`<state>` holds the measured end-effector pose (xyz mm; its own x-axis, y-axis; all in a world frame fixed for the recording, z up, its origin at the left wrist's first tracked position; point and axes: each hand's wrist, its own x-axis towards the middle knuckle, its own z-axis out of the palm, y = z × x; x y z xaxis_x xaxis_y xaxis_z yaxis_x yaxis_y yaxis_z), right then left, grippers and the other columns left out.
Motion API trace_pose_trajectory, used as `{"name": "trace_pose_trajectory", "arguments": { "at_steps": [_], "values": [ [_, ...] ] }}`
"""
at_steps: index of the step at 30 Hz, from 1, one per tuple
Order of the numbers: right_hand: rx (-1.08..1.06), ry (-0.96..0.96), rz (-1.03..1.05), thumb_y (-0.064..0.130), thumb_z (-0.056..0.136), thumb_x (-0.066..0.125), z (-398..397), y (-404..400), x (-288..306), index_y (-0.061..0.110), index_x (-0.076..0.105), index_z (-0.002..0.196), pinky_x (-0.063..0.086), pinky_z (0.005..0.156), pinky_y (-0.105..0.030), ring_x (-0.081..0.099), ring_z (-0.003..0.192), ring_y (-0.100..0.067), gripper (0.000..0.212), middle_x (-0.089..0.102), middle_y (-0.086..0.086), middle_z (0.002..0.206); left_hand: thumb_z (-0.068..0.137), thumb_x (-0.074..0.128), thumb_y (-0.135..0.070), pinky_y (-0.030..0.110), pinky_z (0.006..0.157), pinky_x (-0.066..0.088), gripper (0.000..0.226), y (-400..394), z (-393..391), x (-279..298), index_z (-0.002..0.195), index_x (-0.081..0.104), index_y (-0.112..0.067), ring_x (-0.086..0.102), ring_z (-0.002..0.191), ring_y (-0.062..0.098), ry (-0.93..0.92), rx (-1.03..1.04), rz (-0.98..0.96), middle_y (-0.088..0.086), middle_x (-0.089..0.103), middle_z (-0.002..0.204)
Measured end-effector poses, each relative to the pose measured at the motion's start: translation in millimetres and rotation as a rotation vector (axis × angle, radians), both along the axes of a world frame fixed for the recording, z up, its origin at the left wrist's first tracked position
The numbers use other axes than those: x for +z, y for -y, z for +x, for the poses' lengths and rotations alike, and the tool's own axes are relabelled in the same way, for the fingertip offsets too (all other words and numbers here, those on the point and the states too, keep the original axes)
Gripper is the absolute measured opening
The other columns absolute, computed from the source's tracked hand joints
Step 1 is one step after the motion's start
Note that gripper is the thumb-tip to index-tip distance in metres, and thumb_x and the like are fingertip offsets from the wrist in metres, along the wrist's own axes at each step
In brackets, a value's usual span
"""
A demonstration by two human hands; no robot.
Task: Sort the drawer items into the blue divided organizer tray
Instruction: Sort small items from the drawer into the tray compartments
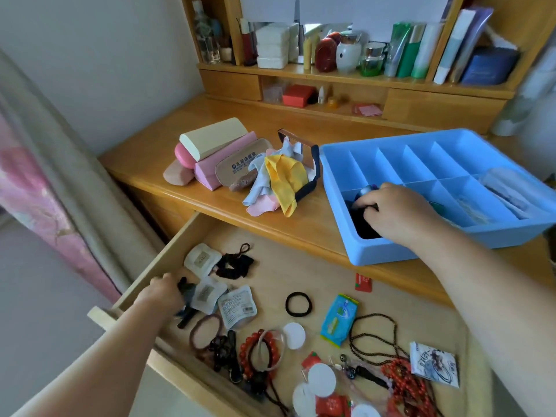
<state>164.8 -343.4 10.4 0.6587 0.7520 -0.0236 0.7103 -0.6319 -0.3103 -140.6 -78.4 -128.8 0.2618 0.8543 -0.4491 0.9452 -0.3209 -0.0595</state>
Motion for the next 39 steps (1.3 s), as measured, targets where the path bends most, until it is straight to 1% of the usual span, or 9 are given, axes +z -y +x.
{"name": "trace_pose_trajectory", "arguments": {
  "at_steps": [3, 6, 13, 18, 23, 26, 30, 35, 39],
  "values": [
    [-0.034, -0.003, -0.074, 0.012, 0.089, 0.041, -4.5, -0.2, 5.0, 0.029, 0.068, 0.097, 0.036, 0.071, -0.030, 0.051, 0.095, -0.026, 0.033, 0.046, 0.003, 0.095, 0.084, 0.063, -0.044, 0.037, 0.100, 0.042, 0.072, -6.9, -4.1, -19.7, 0.139, 0.031, -0.008, 0.048, 0.121, 0.031, 0.055, 0.078, -0.115, 0.017, 0.043, 0.134],
    [-0.168, -0.134, -0.200, 0.016, 0.088, 0.040, -7.0, -5.1, 13.4, 0.023, 0.057, 0.123, 0.037, 0.066, -0.030, 0.052, 0.098, -0.027, 0.039, 0.054, -0.006, 0.110, 0.069, 0.081, -0.036, 0.035, 0.088, 0.045, 0.081, -7.6, -6.0, -15.8, 0.130, 0.036, -0.007, 0.055, 0.107, 0.028, 0.164, 0.108, -0.098, 0.013, 0.055, 0.117],
    [-0.135, -0.135, -0.303, 0.011, 0.090, 0.040, -15.3, -4.9, 26.1, 0.022, 0.049, 0.133, 0.045, 0.073, -0.032, 0.051, 0.092, -0.028, 0.045, 0.049, -0.006, 0.121, 0.074, 0.073, -0.028, 0.031, 0.058, 0.043, 0.049, 10.2, -4.8, 38.7, 0.114, 0.050, -0.012, 0.054, 0.069, 0.022, 0.361, 0.006, 0.165, 0.000, 0.053, 0.073],
    [0.012, 0.107, -0.531, 0.006, 0.087, 0.039, -24.7, -10.9, 34.8, 0.014, 0.056, 0.106, 0.035, 0.059, -0.031, 0.042, 0.070, -0.023, 0.027, 0.037, -0.009, 0.135, 0.081, 0.070, -0.033, 0.026, 0.051, 0.039, 0.046, 47.4, 51.9, 111.0, 0.117, 0.047, -0.015, 0.056, 0.070, 0.014, 0.764, -0.095, 0.127, -0.003, 0.056, 0.083],
    [0.085, 0.221, -0.753, 0.007, 0.088, 0.043, -25.3, -20.4, 41.6, 0.017, 0.048, 0.127, 0.045, 0.081, -0.037, 0.051, 0.099, -0.026, 0.041, 0.041, -0.008, 0.130, 0.084, 0.068, -0.035, 0.018, 0.047, 0.042, 0.043, 95.3, 112.5, 159.4, 0.118, 0.046, -0.021, 0.059, 0.073, 0.010, 1.028, -0.129, -0.039, -0.002, 0.059, 0.093],
    [0.170, 0.135, -0.712, 0.001, 0.088, 0.036, -16.4, -12.9, 46.3, 0.021, 0.046, 0.135, 0.042, 0.068, -0.033, 0.050, 0.084, -0.023, 0.052, 0.044, -0.006, 0.122, 0.088, 0.064, -0.029, 0.019, 0.044, 0.048, 0.037, 115.2, 127.6, 171.2, 0.119, 0.044, -0.023, 0.062, 0.069, 0.017, 1.112, -0.097, -0.216, 0.004, 0.059, 0.099],
    [0.214, -0.073, -0.526, 0.002, 0.092, 0.028, -8.3, 6.1, 45.4, 0.039, 0.039, 0.141, 0.049, 0.088, -0.036, 0.052, 0.108, -0.026, 0.063, 0.042, -0.006, 0.139, 0.089, 0.061, -0.019, 0.026, 0.049, 0.055, 0.028, 137.1, 154.9, 189.5, 0.116, 0.051, -0.018, 0.067, 0.075, 0.022, 1.180, -0.001, -0.500, 0.010, 0.061, 0.102],
    [0.099, -0.217, -0.289, 0.008, 0.090, 0.036, -2.7, 11.7, 27.1, 0.021, 0.053, 0.086, 0.039, 0.058, -0.028, 0.050, 0.071, -0.019, 0.022, 0.054, -0.003, 0.079, 0.085, 0.068, -0.021, 0.025, 0.056, 0.056, 0.025, 159.2, 194.4, 193.1, 0.106, 0.057, -0.016, 0.067, 0.075, 0.017, 1.086, -0.314, -0.267, 0.003, 0.067, 0.090],
    [0.100, -0.290, -0.166, 0.013, 0.089, 0.045, 3.1, 16.7, 18.4, 0.020, 0.060, 0.100, 0.044, 0.068, -0.028, 0.057, 0.087, -0.022, 0.020, 0.062, -0.001, 0.098, 0.082, 0.069, -0.016, 0.021, 0.045, 0.052, 0.024, 160.3, 201.9, 185.0, 0.099, 0.052, -0.017, 0.065, 0.049, 0.011, 1.013, -0.290, -0.246, 0.007, 0.066, 0.080]
  ]
}}
